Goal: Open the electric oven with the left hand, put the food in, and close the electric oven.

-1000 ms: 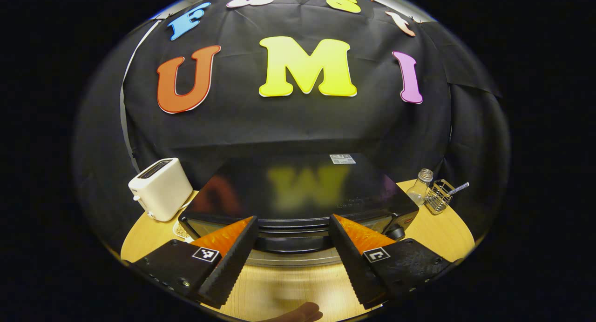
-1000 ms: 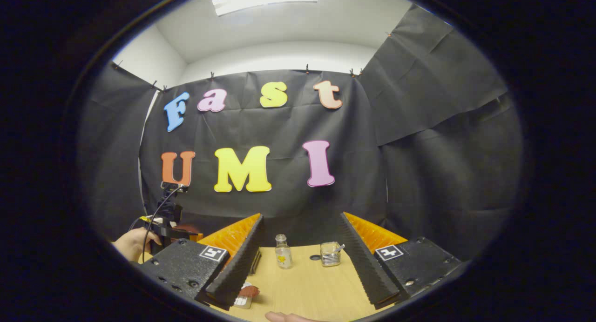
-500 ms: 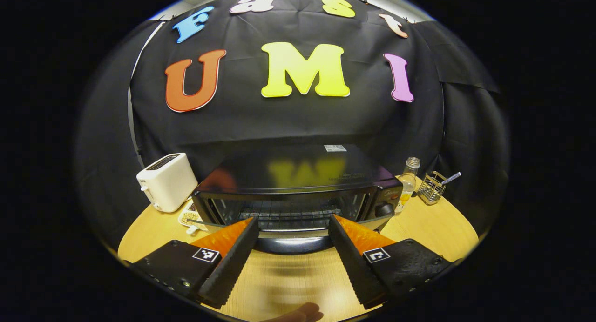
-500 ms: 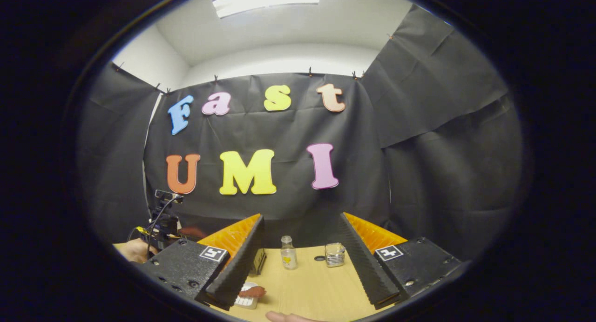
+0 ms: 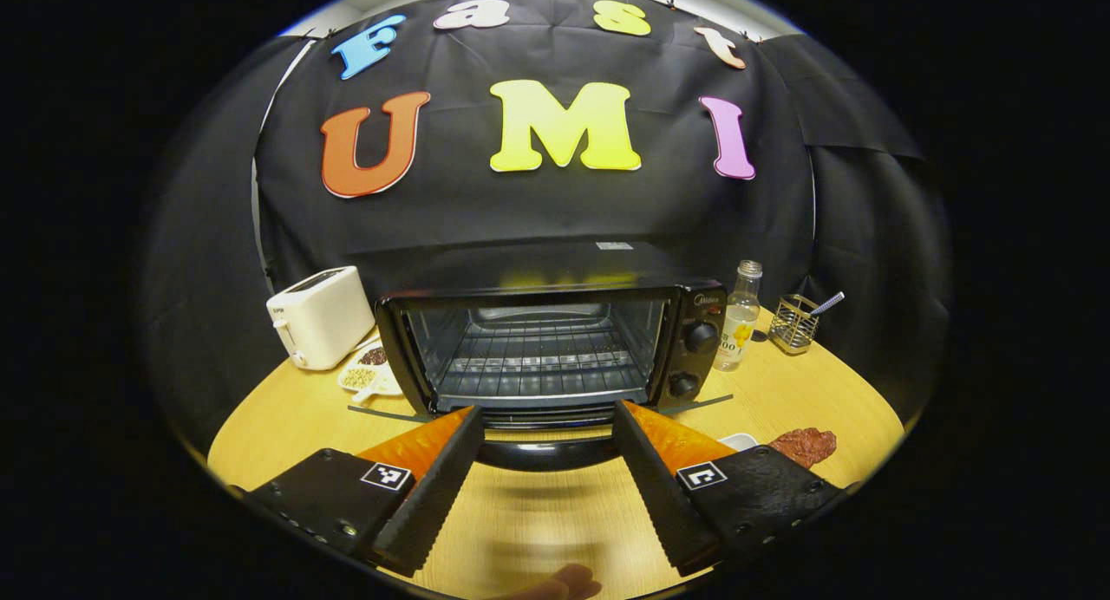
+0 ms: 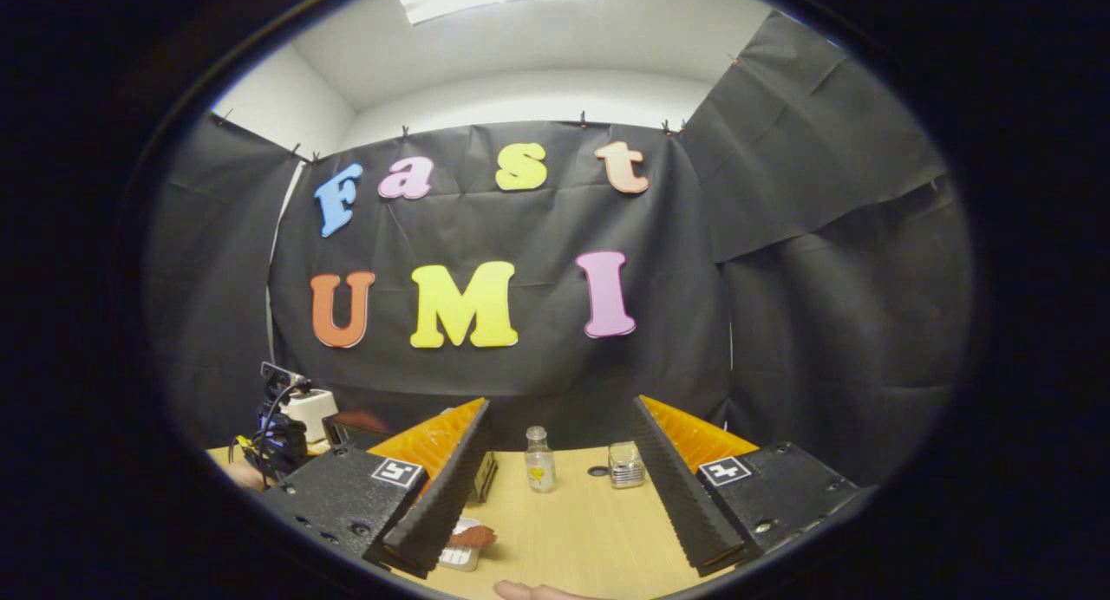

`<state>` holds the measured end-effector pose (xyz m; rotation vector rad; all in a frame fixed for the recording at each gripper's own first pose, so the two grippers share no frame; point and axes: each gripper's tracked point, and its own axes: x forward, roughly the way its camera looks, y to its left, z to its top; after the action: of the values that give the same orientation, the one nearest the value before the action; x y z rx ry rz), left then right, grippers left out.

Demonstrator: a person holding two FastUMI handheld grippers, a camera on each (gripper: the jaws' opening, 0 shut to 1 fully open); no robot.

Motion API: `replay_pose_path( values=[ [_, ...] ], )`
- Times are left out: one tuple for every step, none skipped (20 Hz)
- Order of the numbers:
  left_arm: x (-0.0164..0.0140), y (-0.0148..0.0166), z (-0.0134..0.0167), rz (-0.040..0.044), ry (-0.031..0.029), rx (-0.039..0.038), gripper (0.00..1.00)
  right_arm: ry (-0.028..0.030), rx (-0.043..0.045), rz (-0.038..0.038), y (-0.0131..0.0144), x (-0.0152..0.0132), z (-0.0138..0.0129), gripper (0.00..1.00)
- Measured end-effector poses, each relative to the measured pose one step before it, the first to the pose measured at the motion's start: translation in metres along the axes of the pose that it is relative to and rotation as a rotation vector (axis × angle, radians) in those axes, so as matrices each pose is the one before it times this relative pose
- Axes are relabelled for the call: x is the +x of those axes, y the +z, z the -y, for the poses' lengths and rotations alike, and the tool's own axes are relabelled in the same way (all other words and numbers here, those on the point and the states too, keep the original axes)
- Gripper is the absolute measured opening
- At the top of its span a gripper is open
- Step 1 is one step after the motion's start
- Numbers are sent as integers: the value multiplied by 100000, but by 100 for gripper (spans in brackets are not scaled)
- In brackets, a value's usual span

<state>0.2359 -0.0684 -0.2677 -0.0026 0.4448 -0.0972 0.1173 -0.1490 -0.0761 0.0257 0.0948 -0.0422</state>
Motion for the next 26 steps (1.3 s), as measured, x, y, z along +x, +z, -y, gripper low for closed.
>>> replay_pose_path(
  values=[
    [-341,-710,64,-346,249,518,95,379,-141,-557,-117,141,-193,100],
    [-159,-602,85,176,45,751,95,474,-89,-450,-230,134,-211,100],
    [-155,-677,7,-689,-88,-252,96,369,-217,-428,-169,80,-108,100],
    [-142,-898,-8,-2014,55,-983,95,54,-387,-566,-399,180,-84,100],
    [-328,-950,87,-1434,17,-396,95,11,-406,-550,-334,106,-41,100],
    [-53,-589,34,-957,111,-68,96,14,29,-764,-388,159,42,100],
    [-34,-659,96,-712,-54,4,96,283,921,-927,-343,96,-106,100],
    [60,-698,76,-1545,-66,221,96,1044,1839,-752,-218,138,-328,100],
    [21,-629,2,-1427,47,-101,95,1930,1773,-682,-249,69,-439,100],
    [-85,-673,81,-1191,-80,349,96,1424,1208,-895,-397,267,-335,100],
    [103,-581,34,-1683,-77,499,95,715,533,-921,-326,150,-65,100],
    [115,-689,5,-1813,-65,-543,95,212,285,-288,-236,98,61,100],
    [193,-830,-117,-2042,-107,-819,95,-162,-94,-294,-73,97,-1,96],
    [289,-824,92,-2154,-165,-1018,95,-193,-240,-74,-115,35,-23,96],
    [270,-808,20,-1774,69,-608,95,-81,-114,31,69,38,-136,100],
    [346,-831,29,-2303,-30,-633,96,-75,-24,-414,-156,67,-96,96],
    [137,419,-18,2096,92,-157,96,162,-77,-443,-195,11,-123,96],
    [-323,316,48,1264,2,215,97,192,-373,-261,-73,76,-165,96],
    [-116,29,-33,722,-110,-27,96,-151,-700,-493,-73,61,-68,96],
    [-154,-26,-70,-279,74,-476,95,68,-952,-438,-188,127,-22,96],
    [-143,245,-194,394,-129,-63,95,115,-905,-638,-143,163,-95,100],
    [-297,352,-80,1141,168,80,96,173,-797,-1169,-378,282,-89,100],
    [-487,474,-19,1278,-99,42,96,374,-171,-1684,-430,407,-67,100],
    [-634,805,138,1715,-531,-33,96,1815,-495,-2868,-795,397,-406,96],
    [-697,988,60,2682,-522,185,96,3468,-536,-3204,-804,584,-720,100],
    [-775,1245,-24,3365,199,500,96,2849,-141,-4074,-909,840,-465,100]
  ],
)
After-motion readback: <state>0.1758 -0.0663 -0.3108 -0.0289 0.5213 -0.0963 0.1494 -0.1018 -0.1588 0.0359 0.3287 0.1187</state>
